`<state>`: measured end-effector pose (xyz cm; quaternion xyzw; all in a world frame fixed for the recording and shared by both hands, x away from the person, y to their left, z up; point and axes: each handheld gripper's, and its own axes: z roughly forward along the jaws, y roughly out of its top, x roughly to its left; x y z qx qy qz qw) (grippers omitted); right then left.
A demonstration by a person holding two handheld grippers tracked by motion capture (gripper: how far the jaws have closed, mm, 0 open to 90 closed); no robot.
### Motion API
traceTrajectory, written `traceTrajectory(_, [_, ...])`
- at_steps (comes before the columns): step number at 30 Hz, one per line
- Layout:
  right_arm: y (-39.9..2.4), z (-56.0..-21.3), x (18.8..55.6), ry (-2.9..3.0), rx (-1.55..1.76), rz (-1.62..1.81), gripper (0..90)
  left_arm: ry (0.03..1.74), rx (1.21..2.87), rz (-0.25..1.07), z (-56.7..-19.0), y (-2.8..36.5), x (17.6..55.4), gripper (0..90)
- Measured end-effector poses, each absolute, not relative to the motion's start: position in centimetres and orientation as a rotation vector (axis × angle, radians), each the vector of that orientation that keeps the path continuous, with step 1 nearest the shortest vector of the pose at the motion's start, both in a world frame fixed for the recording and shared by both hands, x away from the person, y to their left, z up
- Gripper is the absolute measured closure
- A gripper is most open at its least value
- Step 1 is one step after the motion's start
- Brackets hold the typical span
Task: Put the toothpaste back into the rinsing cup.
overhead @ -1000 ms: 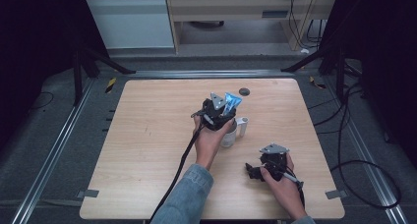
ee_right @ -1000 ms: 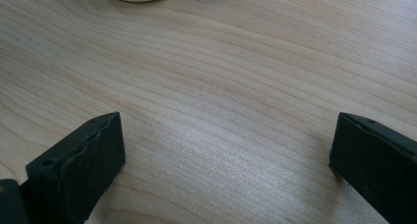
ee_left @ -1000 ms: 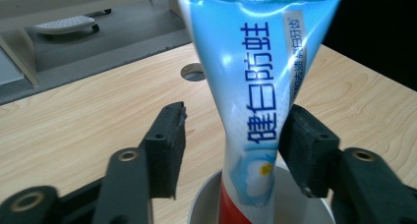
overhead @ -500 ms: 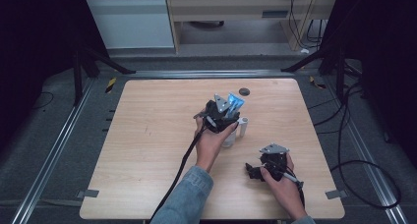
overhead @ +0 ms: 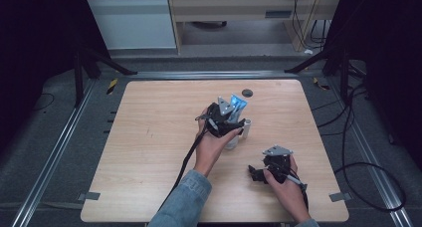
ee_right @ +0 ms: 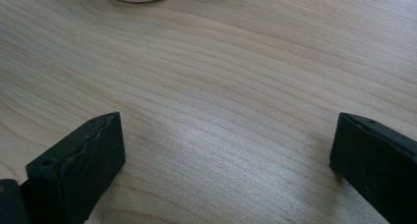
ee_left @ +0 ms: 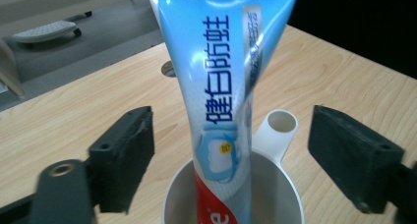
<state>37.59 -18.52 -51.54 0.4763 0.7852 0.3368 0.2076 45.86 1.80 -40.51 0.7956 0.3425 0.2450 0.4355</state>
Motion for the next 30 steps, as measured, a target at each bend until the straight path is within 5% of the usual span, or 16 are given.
traceTrajectory(15, [-18.5,-51.5,37.6,2.187,1.328,0.937,0.4,0.748,2.086,0.705,-40.5,2.9,43.2,7.5])
traceTrajectory(30, [-18.5,-51.5,37.6,2.187,1.328,0.937,0.4,0.756,2.175,0.595,-42.3,5.1,41.9,5.8])
